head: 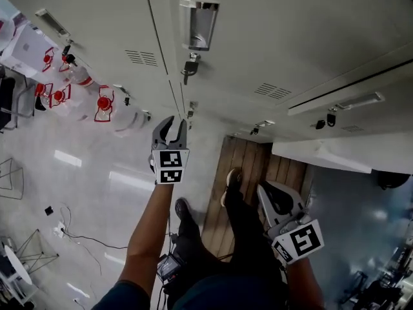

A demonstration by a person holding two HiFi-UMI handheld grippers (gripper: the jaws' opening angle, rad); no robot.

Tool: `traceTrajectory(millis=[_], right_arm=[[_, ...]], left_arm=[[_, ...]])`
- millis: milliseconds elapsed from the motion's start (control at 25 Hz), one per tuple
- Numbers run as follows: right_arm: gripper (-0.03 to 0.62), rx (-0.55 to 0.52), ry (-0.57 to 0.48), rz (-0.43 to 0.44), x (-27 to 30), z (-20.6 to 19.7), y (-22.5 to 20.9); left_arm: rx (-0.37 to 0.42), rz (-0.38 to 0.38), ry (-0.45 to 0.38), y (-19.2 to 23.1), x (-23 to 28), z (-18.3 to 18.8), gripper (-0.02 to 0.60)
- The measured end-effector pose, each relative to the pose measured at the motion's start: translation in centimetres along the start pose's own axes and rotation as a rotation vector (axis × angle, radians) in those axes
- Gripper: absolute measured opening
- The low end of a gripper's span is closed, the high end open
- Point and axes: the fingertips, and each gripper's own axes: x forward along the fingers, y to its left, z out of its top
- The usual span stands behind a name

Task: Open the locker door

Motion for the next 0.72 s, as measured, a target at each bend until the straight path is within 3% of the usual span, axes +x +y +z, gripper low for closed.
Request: traceTrajectory(millis=[480,720], right_arm=[[0.037,0.038,0.085,-0.001,2.0,-4.4,-3.8],[0.037,0.060,0.100,-0.006,2.6,-5.2,-4.9]], left_arm=[[-0.072,0.099,0.083,-0.3,9.2,-5.4,0.137],[-0.082,0.118,0.082,0.0,11.3,-5.1,0.137]])
